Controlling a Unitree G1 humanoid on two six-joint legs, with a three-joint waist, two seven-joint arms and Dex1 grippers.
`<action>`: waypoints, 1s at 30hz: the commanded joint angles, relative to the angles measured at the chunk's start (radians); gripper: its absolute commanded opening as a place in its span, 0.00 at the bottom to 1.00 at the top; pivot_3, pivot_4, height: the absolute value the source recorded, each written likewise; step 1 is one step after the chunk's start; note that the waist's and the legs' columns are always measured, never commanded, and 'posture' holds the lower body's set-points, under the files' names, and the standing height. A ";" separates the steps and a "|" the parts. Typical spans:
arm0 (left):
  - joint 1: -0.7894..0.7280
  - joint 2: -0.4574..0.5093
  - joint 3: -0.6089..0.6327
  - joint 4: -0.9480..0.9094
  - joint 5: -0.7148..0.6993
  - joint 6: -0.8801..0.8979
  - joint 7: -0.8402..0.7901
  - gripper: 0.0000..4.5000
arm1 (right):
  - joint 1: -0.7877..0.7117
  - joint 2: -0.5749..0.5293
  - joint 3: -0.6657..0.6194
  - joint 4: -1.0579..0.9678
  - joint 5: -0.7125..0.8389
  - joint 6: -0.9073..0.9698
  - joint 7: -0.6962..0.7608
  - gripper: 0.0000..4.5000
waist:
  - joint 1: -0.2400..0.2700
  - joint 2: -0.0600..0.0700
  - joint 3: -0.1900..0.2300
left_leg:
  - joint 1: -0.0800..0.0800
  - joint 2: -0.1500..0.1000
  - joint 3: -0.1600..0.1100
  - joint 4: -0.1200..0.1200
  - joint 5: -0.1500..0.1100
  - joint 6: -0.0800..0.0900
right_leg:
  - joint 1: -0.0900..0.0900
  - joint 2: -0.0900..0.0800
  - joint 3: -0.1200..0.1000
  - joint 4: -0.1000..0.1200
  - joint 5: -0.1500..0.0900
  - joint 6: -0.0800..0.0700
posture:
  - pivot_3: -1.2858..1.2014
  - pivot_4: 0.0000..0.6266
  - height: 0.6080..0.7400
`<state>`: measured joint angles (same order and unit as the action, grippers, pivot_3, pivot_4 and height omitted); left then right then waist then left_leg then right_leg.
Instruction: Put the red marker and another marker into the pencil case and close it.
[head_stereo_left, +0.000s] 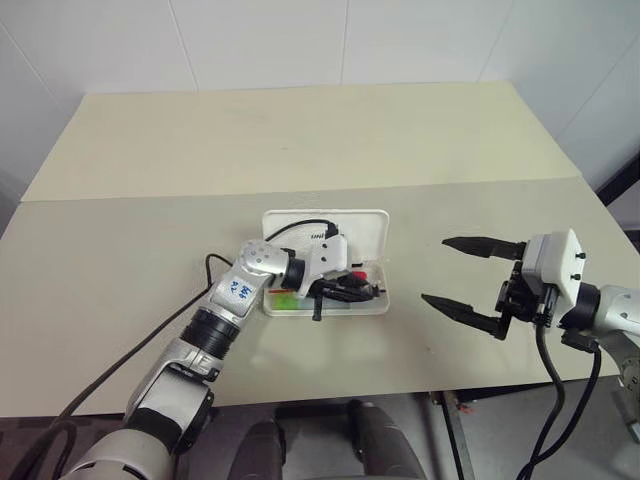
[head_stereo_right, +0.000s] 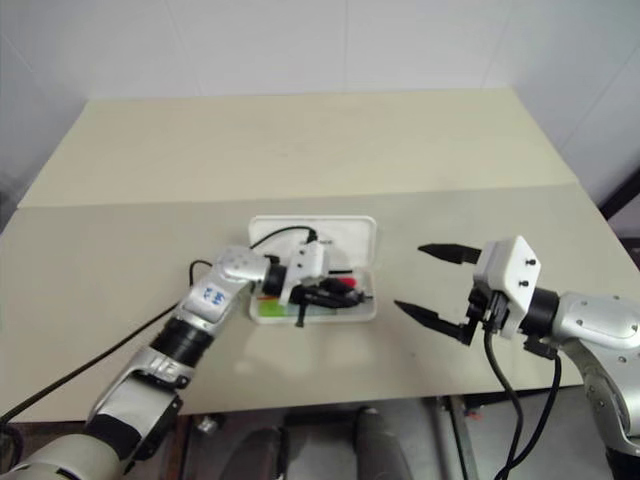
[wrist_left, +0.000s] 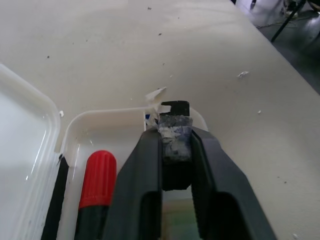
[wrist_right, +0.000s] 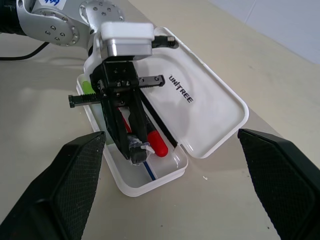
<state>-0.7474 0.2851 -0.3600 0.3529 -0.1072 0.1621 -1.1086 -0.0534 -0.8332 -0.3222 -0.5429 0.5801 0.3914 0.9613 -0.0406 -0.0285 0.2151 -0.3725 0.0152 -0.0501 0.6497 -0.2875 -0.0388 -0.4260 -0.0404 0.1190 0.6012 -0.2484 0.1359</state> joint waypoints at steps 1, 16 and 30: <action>-0.030 -0.025 0.011 -0.002 0.000 -0.024 0.003 0.44 | -0.004 -0.008 -0.036 -0.031 0.020 -0.012 -0.010 1.00 | 0.004 0.000 0.000 | 0.000 0.000 0.000 0.000 0.000 0.000 | 0.000 0.000 0.000 0.000 0.000 0.000 | 0.52 0.24 1.00; -0.017 0.021 0.071 -0.116 -0.052 -0.038 -0.058 0.99 | -0.072 0.010 0.033 0.045 -0.012 -0.066 0.010 1.00 | 0.010 0.000 0.000 | 0.000 0.000 0.000 0.000 0.000 0.000 | 0.000 0.000 0.000 0.000 0.000 0.000 | 0.52 0.24 1.00; 0.181 0.280 0.441 -0.472 -0.371 0.207 -0.046 0.99 | -0.264 0.102 0.208 0.233 -0.068 -0.208 0.086 1.00 | 0.001 0.000 0.000 | 0.001 0.001 0.000 0.000 0.000 0.000 | -0.001 0.000 0.000 0.005 0.000 0.000 | 0.52 0.24 1.00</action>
<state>-0.5793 0.5377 0.0286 -0.0552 -0.4119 0.3406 -1.1406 -0.2967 -0.7342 -0.1126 -0.3160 0.5145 0.2165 1.0340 -0.0397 -0.0286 0.2151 -0.3711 0.0162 -0.0506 0.6494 -0.2873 -0.0386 -0.4264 -0.0403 0.1182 0.6058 -0.2485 0.1357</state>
